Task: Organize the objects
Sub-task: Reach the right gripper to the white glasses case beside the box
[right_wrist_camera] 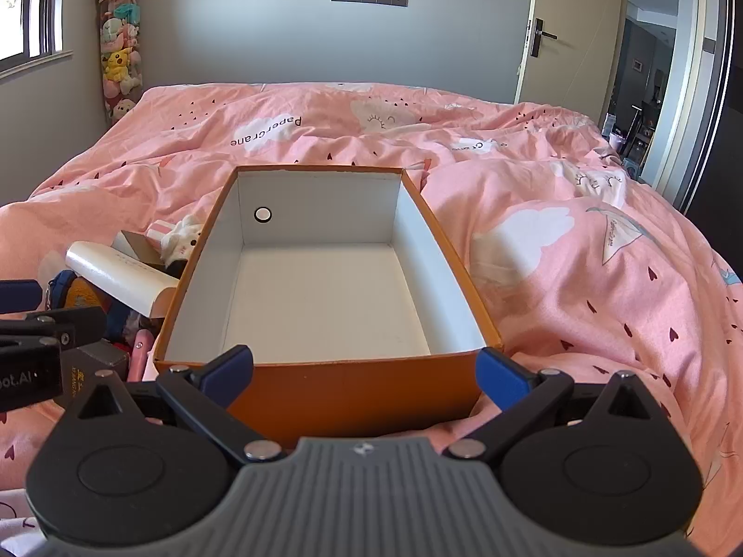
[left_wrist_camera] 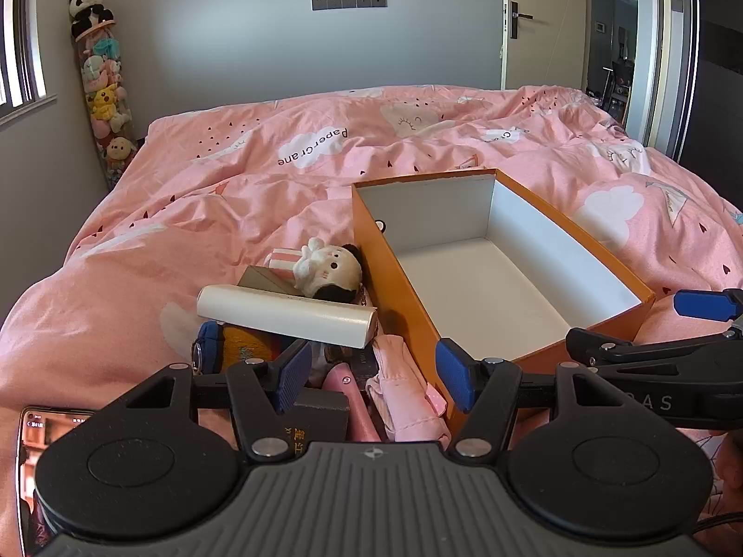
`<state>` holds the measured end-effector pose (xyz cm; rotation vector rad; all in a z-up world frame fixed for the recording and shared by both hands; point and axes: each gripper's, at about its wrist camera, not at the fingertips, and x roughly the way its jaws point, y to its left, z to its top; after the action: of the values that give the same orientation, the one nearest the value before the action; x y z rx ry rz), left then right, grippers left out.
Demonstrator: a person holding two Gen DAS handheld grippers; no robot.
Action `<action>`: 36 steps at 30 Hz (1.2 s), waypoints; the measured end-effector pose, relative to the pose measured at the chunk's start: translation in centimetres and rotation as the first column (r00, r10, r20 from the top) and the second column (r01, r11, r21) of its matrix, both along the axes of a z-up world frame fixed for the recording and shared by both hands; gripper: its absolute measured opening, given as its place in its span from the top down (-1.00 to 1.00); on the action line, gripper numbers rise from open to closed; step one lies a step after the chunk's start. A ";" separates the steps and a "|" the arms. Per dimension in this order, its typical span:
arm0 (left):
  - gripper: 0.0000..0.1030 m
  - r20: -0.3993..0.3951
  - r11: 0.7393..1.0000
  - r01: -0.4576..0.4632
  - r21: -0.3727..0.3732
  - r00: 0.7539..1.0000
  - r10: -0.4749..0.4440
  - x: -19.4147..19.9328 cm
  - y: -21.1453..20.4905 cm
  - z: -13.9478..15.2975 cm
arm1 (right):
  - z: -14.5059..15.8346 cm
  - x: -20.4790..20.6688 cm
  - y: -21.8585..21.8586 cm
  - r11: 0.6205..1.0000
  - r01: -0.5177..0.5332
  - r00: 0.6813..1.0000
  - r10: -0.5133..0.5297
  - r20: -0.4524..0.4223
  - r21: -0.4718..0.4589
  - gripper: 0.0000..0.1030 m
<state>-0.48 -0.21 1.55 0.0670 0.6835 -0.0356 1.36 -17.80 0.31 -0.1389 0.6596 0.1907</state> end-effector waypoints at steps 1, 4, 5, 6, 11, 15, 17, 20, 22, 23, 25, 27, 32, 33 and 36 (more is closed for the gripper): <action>-0.42 0.000 1.000 0.001 -0.001 1.000 -0.001 0.0 0.0 0.1 | 0.0 0.0 0.0 1.000 -0.001 1.000 0.001 -0.001 0.000 -0.98; -0.42 -0.002 1.000 0.002 -0.002 1.000 -0.002 0.0 0.2 0.2 | 0.0 0.0 0.0 1.000 -0.001 1.000 0.001 -0.001 0.000 -0.98; -0.42 -0.002 1.000 0.002 -0.002 1.000 -0.002 0.0 0.2 0.2 | 0.0 0.0 0.0 1.000 0.000 1.000 0.000 -0.001 0.000 -0.98; -0.42 -0.003 1.000 0.005 -0.004 1.000 -0.005 -0.1 0.2 0.2 | 0.0 0.0 0.0 1.000 0.000 1.000 0.000 -0.003 0.000 -0.98; -0.34 -0.013 1.000 0.025 -0.011 1.000 -0.025 0.0 0.0 0.1 | -0.2 0.1 0.1 1.000 -0.008 1.000 0.008 -0.005 0.001 -0.98; -0.27 -0.016 0.999 0.044 -0.017 0.999 -0.045 0.2 0.0 0.1 | -0.4 0.5 0.1 0.999 -0.032 0.999 0.033 -0.015 0.028 -0.97; -0.22 -0.022 0.999 0.048 -0.022 0.999 -0.048 0.4 0.1 0.1 | -0.5 0.6 0.3 0.999 -0.048 0.999 0.048 -0.001 0.024 -0.96; -0.19 -0.028 0.999 0.050 -0.020 0.998 -0.050 0.7 0.4 0.2 | -0.2 0.8 0.8 0.996 -0.093 0.995 0.093 0.036 -0.005 -0.95; -0.19 -0.030 0.998 0.055 -0.027 0.998 -0.056 1.0 0.6 0.2 | 0.2 1.1 1.2 0.990 -0.138 0.989 0.139 0.049 -0.009 -0.94; -0.18 -0.031 0.998 0.059 -0.028 0.998 -0.060 1.2 0.7 0.3 | 0.4 1.3 1.5 0.985 -0.172 0.983 0.172 0.057 -0.007 -0.93; -0.18 -0.028 0.998 0.064 -0.019 0.998 -0.064 1.5 1.0 0.3 | 0.7 1.6 2.2 0.974 -0.223 0.973 0.224 0.062 -0.030 -0.82; -0.18 -0.025 0.998 0.069 -0.010 0.997 -0.069 1.8 1.2 0.5 | 0.9 2.2 2.9 0.960 -0.274 0.960 0.277 0.051 -0.061 -0.78; -0.19 -0.016 0.998 0.058 -0.020 0.998 -0.059 2.8 2.2 0.7 | 1.1 3.3 4.5 0.921 -0.374 0.924 0.379 0.039 -0.108 -0.69; -0.19 -0.015 0.998 0.056 -0.026 0.998 -0.057 3.0 2.4 0.8 | 1.2 3.6 4.8 0.915 -0.387 0.919 0.392 0.031 -0.111 -0.66; -0.19 -0.013 0.999 0.043 -0.030 0.999 -0.044 3.8 2.9 0.8 | 1.5 4.4 5.8 0.895 -0.429 0.901 0.434 0.017 -0.117 -0.63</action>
<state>3.27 2.70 2.35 0.0532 0.6954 -0.0879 5.78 -12.00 1.77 -0.3978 0.5893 0.5799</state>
